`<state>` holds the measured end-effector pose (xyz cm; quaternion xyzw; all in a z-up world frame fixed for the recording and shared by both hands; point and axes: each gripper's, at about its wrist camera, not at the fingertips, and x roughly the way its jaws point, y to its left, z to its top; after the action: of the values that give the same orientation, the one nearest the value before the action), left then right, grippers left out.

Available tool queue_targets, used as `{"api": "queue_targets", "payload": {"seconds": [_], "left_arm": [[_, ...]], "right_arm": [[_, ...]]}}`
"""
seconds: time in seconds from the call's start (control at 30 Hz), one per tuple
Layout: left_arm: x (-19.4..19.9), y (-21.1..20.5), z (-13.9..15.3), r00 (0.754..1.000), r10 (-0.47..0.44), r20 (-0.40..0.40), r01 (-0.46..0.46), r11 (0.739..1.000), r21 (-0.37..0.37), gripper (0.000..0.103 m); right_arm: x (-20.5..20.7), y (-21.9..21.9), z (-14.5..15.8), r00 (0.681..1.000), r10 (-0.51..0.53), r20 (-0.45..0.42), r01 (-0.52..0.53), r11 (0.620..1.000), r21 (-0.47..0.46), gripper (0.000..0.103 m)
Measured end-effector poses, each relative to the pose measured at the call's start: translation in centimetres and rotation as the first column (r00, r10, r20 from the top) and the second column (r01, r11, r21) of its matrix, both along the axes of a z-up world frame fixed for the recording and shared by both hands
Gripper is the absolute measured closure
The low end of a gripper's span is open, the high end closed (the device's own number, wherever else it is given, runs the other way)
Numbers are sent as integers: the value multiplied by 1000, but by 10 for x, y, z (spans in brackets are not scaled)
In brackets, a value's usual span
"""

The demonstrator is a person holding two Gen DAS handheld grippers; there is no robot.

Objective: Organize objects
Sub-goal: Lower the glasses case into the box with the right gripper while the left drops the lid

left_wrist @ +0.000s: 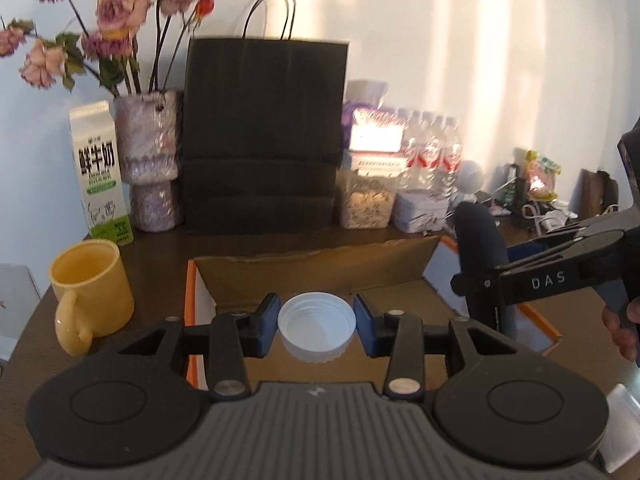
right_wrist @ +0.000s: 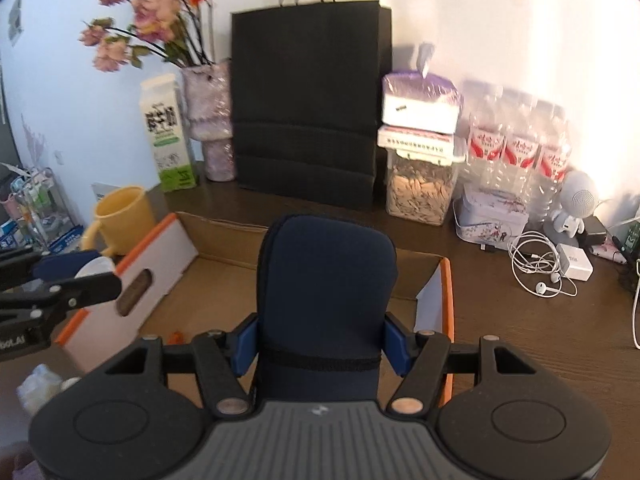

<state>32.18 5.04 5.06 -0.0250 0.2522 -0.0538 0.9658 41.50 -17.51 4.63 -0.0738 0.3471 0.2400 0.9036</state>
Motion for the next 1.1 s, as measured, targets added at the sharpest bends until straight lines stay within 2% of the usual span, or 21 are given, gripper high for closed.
{"api": "queue_targets", "payload": {"seconds": [0.27,0.3,0.33,0.37,0.4,0.5,1.1], "left_arm": [[25,5,-26,998,16,-65,-16,1000,-1,61],[26,6,-28,998,22,-65,-22,1000,3,50],[27,6,-28,997,32,-64,-32,999,5,30],[27,6,-28,998,44,-55,-43,999,8,23],[26,6,-28,998,51,-40,-50,999,12,18],[21,6,-26,998,65,-18,-65,998,24,1],[-25,-3,3,995,91,42,-93,995,46,0]], "right_arm": [[35,8,-33,996,-12,-87,10,1000,-26,39],[37,9,-35,996,-8,-91,5,1000,-27,34],[40,11,-36,996,-13,-93,9,999,-41,26],[40,13,-37,996,-27,-79,22,998,-56,5],[39,14,-37,997,-35,-62,31,997,-66,0],[36,16,-35,998,-28,-55,25,998,-60,0],[-19,-2,-15,1000,-24,10,25,999,-33,0]]}}
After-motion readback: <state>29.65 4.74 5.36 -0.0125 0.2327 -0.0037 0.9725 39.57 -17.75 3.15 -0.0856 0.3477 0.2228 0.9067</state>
